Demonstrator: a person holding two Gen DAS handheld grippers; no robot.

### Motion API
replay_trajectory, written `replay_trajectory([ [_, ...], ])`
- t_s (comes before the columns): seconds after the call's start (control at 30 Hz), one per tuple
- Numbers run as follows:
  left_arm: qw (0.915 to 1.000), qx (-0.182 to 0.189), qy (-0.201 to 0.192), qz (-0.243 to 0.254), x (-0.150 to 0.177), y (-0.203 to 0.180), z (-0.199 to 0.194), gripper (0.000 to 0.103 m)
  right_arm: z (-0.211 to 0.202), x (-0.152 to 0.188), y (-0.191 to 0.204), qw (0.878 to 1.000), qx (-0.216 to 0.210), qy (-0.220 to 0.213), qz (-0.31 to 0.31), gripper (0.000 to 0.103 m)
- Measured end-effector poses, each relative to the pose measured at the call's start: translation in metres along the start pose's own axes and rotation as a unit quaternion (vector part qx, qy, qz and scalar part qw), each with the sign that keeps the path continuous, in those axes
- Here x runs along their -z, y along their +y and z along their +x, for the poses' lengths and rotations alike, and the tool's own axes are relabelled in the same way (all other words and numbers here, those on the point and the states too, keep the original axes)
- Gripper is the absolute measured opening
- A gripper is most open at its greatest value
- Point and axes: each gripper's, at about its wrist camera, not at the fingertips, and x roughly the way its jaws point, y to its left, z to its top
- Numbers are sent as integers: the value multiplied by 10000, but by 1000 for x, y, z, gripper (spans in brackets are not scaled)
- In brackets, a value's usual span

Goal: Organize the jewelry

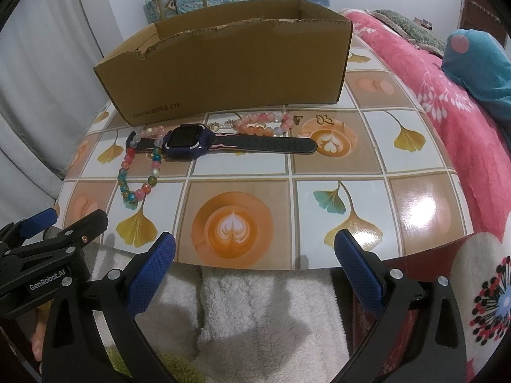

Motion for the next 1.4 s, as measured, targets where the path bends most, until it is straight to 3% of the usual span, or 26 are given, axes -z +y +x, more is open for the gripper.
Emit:
replay_trajectory([
  [1.0,10000,72,11,-38,1,13,6,94,0,-2,-7,10000,14,25,70,97],
  [1.3,9996,2,-159,242,-7,28,12,94,6,-13,-10,9993,-362,-13,102,97],
  [1.4,9986,306,-354,234,-11,35,14,94,9,-20,-5,9981,-611,-46,23,97],
])
